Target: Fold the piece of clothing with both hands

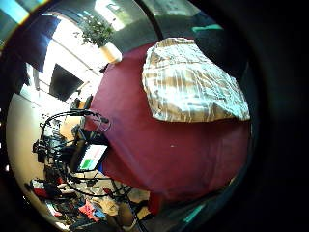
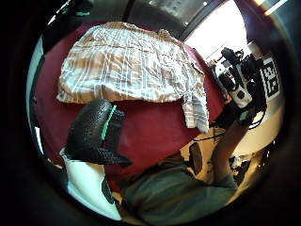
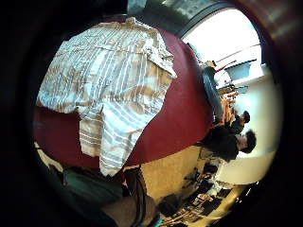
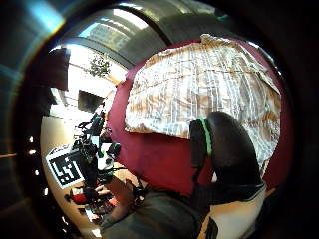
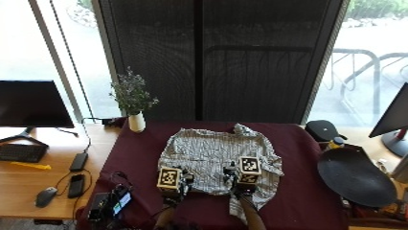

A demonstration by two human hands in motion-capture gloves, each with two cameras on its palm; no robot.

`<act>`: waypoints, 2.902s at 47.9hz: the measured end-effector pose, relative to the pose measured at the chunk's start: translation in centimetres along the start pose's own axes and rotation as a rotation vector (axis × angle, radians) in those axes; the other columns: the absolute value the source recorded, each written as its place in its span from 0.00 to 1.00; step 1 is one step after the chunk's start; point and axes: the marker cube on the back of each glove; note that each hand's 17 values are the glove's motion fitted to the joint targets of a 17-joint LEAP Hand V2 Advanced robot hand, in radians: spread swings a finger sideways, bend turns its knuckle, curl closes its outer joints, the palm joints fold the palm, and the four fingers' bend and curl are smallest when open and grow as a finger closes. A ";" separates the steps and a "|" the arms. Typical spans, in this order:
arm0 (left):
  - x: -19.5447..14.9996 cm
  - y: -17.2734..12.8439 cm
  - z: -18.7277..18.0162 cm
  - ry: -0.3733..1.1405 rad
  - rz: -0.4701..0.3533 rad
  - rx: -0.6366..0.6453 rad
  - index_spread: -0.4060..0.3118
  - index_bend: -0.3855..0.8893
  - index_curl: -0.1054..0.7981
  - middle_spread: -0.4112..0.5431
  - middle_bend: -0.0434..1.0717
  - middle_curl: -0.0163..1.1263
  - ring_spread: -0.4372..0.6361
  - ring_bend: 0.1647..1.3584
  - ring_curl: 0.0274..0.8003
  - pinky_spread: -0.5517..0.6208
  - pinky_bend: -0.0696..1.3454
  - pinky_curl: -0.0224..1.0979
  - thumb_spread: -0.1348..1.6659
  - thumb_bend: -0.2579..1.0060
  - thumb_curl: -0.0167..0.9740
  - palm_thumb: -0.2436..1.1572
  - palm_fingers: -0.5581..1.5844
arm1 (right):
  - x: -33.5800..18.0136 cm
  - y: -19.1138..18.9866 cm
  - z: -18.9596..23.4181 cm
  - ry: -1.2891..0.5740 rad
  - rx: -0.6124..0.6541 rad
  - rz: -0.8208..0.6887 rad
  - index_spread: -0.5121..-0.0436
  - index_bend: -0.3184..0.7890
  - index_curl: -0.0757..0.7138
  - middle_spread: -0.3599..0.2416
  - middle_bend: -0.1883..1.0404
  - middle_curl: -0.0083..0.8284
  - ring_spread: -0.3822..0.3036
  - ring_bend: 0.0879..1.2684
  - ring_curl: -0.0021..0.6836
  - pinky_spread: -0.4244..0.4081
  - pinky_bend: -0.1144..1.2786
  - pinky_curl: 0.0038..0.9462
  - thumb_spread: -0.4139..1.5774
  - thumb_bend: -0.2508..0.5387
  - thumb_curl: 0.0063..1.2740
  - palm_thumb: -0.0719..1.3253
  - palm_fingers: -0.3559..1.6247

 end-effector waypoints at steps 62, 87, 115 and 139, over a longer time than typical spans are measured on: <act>4.2 0.8 9.6 0.141 0.103 -0.419 0.41 0.40 0.47 0.38 0.21 0.35 0.52 0.28 0.38 0.68 0.31 0.30 0.69 0.19 0.34 0.50 0.48 | 9.4 2.6 7.4 -0.063 -0.284 0.102 0.35 0.40 0.45 0.60 0.30 0.32 0.78 0.18 0.39 0.78 0.55 0.37 0.79 0.33 0.24 0.43 0.28; 4.6 -0.6 10.0 0.109 0.122 -0.266 0.39 0.47 0.51 0.36 0.22 0.37 0.48 0.27 0.39 0.64 0.31 0.33 0.73 0.19 0.33 0.52 0.53 | 10.3 1.3 12.7 -0.017 -0.318 0.132 0.37 0.60 0.52 0.49 0.28 0.36 0.53 0.20 0.42 0.58 0.48 0.34 0.74 0.33 0.27 0.56 0.42; 2.8 3.3 -0.6 0.064 0.315 -0.553 0.15 0.47 0.62 0.10 0.38 0.45 0.09 0.34 0.48 0.42 0.14 0.27 0.75 0.20 0.37 0.67 0.81 | 9.2 6.1 -0.2 -0.015 -0.293 -0.105 0.49 0.42 0.59 0.22 0.38 0.48 0.13 0.40 0.60 0.15 0.44 0.38 0.74 0.39 0.32 0.80 0.85; 1.6 -20.2 3.5 -0.186 -0.031 -0.173 0.12 0.49 0.67 0.06 0.54 0.49 0.06 0.40 0.52 0.44 0.11 0.20 0.79 0.20 0.35 0.70 0.79 | 5.7 -20.6 -5.0 0.012 0.048 0.202 0.48 0.42 0.58 0.20 0.41 0.54 0.17 0.53 0.66 0.09 0.48 0.40 0.72 0.30 0.31 0.83 0.85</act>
